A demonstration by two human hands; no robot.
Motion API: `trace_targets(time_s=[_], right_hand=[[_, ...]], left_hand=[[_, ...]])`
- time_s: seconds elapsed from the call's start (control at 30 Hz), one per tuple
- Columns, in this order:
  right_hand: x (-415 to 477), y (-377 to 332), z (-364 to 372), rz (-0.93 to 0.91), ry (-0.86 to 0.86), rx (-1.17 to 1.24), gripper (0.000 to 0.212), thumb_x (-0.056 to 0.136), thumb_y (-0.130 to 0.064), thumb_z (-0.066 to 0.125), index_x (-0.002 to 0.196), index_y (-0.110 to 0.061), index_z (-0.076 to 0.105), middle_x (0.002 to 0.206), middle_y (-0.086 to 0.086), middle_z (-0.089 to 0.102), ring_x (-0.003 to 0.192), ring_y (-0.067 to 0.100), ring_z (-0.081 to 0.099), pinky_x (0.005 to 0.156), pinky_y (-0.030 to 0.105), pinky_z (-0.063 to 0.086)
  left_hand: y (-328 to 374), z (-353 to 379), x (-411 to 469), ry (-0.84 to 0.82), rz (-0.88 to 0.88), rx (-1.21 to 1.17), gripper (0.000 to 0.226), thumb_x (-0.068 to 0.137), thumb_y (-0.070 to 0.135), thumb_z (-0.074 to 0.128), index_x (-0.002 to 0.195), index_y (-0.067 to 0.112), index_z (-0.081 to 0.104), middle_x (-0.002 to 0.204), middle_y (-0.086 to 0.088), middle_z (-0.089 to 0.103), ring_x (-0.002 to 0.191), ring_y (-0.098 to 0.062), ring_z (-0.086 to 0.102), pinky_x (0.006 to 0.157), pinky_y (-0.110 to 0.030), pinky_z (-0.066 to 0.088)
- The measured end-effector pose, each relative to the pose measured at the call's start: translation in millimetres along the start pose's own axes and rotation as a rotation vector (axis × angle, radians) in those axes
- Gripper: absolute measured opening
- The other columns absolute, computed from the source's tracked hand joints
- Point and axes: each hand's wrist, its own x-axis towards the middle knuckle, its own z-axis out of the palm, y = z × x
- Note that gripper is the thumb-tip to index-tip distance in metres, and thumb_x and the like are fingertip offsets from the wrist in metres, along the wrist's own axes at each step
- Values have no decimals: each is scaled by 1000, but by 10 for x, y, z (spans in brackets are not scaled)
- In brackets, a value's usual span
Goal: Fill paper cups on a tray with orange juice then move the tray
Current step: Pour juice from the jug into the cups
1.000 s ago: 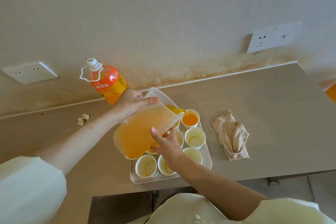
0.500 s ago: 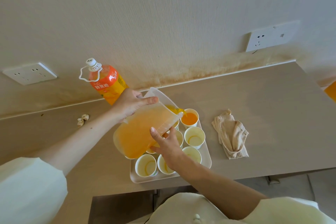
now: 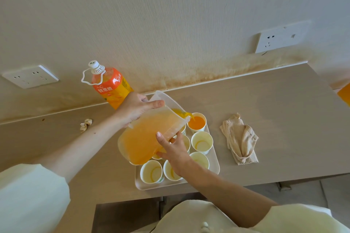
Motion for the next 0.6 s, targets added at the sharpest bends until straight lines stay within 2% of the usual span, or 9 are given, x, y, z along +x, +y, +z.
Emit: trace_targets(time_s=[0.1, 0.2, 0.3, 0.4, 0.5, 0.6], right_hand=[[-1, -8, -3, -1, 7, -4, 83, 70, -35, 76, 137, -24, 28, 129, 3, 51, 115, 22, 55, 91, 45, 54], [0, -8, -16, -9, 6, -15, 67, 84, -26, 71, 136, -24, 29, 120, -2, 53, 103, 12, 57, 81, 35, 56], [-6, -18, -19, -11, 2, -22, 65, 85, -24, 70, 135, -25, 29, 116, -6, 53, 99, 8, 56, 75, 30, 56], [-8, -13, -14, -8, 8, -12, 66, 84, -24, 71, 136, -23, 29, 121, -1, 52, 103, 12, 57, 79, 35, 56], [-7, -5, -7, -3, 16, -9, 67, 84, -24, 72, 135, -23, 29, 128, 5, 51, 114, 22, 55, 88, 43, 55], [-9, -10, -5, -3, 15, -10, 68, 84, -25, 72, 136, -23, 29, 128, 4, 51, 114, 23, 54, 91, 46, 53]], left_hand=[[-2, -1, 8, 0, -6, -7, 58, 57, 55, 75, 54, 16, 32, 42, 3, 26, 34, -9, 21, 44, -25, 21], [-4, 2, 18, 7, -15, 0, 57, 62, 52, 77, 54, 16, 33, 43, 3, 25, 35, -10, 21, 44, -25, 21], [-9, 7, 21, 8, -18, 4, 56, 63, 50, 77, 55, 16, 33, 43, 4, 25, 35, -9, 21, 42, -24, 20], [-3, 10, 13, 0, -20, 5, 57, 58, 55, 75, 56, 16, 33, 44, 2, 25, 35, -9, 21, 41, -23, 20], [1, 7, 8, -2, -21, 13, 59, 56, 57, 74, 56, 16, 32, 45, 1, 24, 35, -9, 20, 40, -23, 20], [0, 7, 8, -5, -14, 9, 58, 56, 56, 74, 55, 16, 32, 44, 1, 24, 34, -10, 20, 41, -23, 20]])
